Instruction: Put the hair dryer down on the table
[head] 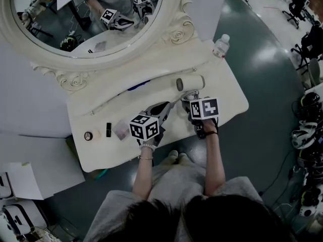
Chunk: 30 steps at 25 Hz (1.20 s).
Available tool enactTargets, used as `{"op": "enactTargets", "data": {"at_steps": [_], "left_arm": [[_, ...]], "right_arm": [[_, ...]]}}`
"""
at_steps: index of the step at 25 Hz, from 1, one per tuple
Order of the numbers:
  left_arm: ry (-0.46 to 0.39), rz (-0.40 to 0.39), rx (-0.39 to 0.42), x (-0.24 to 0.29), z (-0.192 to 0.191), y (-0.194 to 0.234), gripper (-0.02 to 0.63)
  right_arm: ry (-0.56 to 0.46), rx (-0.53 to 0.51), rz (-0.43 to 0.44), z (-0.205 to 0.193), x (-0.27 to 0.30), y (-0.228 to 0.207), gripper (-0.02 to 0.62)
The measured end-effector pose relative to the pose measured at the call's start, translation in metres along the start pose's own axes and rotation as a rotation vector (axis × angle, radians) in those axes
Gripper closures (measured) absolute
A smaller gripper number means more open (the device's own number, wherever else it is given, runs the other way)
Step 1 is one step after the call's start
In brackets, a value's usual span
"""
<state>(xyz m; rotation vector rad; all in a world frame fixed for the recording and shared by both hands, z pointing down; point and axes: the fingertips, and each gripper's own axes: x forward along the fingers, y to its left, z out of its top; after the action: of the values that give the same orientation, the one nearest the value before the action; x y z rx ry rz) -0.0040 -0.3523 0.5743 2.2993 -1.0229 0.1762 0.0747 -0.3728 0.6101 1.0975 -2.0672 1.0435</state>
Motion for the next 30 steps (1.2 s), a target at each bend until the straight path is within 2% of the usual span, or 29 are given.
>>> {"op": "enactTargets", "data": {"at_steps": [10,30], "left_arm": [[0.036,0.006,-0.028,-0.002,-0.014,0.006,0.601],[0.021,0.043,-0.049,-0.016,-0.012,0.021,0.601]], "right_arm": [[0.044,-0.028,-0.051,-0.007,0.011,-0.003,0.407],[0.13,-0.078,-0.153,-0.013,0.029,-0.007,0.405]]}}
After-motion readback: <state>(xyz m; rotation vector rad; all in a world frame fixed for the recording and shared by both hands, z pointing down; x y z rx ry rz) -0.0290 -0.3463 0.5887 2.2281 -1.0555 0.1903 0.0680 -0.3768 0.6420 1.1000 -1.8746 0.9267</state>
